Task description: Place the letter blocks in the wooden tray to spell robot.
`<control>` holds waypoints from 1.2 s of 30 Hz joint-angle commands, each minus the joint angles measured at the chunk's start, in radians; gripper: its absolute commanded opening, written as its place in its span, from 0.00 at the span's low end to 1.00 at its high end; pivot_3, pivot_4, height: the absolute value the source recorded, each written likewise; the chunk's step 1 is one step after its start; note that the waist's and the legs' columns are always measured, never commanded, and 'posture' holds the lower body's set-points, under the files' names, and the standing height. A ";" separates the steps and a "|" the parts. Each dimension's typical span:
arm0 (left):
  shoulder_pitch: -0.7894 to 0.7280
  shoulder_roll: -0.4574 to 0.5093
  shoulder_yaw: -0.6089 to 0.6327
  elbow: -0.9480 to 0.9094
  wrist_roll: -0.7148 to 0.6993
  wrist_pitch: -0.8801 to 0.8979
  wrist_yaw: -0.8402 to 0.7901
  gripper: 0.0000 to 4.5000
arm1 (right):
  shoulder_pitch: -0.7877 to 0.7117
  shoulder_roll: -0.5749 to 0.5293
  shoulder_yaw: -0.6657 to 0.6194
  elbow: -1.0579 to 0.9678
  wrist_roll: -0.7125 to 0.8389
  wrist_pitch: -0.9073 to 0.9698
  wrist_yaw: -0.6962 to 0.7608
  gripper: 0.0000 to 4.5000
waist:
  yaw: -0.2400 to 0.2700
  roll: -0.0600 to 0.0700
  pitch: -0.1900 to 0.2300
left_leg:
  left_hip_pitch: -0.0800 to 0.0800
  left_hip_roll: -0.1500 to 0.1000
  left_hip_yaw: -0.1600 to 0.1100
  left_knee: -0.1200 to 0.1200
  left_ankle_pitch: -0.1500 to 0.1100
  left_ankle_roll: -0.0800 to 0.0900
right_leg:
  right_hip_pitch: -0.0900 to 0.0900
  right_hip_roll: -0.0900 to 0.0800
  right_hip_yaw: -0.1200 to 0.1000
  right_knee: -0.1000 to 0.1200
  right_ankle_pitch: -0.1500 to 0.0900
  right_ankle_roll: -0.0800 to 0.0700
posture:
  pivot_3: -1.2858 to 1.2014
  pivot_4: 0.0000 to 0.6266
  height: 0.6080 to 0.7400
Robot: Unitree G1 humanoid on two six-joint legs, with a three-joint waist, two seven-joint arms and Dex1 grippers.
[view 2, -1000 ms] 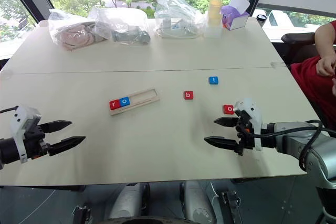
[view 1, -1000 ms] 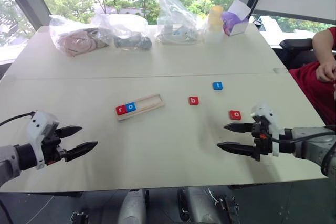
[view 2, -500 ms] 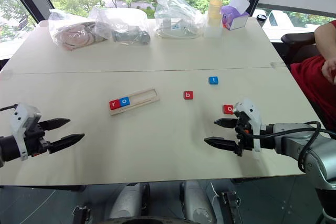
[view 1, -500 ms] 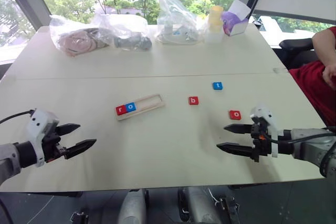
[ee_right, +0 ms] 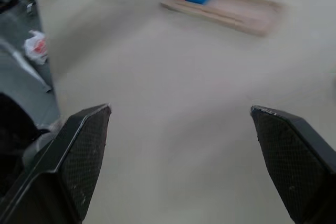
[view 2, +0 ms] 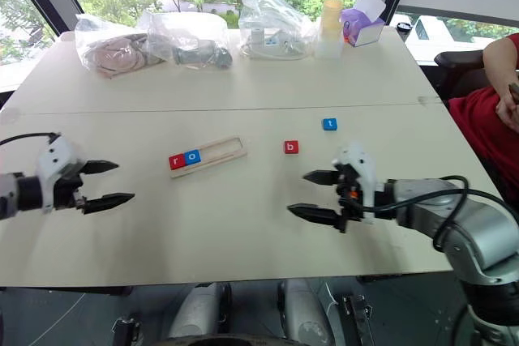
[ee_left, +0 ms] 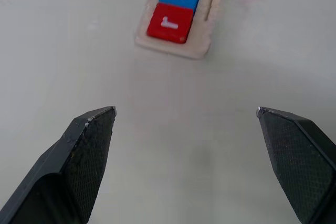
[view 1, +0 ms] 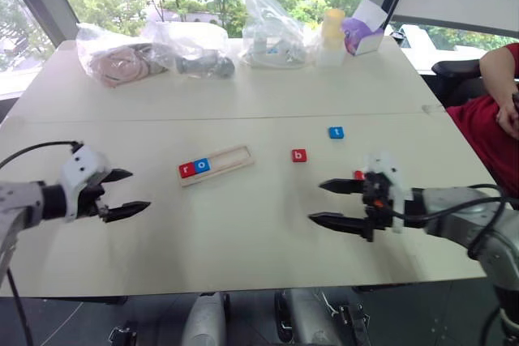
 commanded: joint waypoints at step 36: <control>-0.428 -0.276 -0.311 0.518 0.234 -0.387 -0.240 0.71 | 0.035 0.066 0.026 0.010 -0.117 -0.030 -0.144 1.00 | 0.001 0.003 -0.012 | 0.001 -0.003 -0.003 0.003 0.000 0.000 | 0.004 0.000 0.000 0.002 0.003 0.007 | 0.52 0.24 1.00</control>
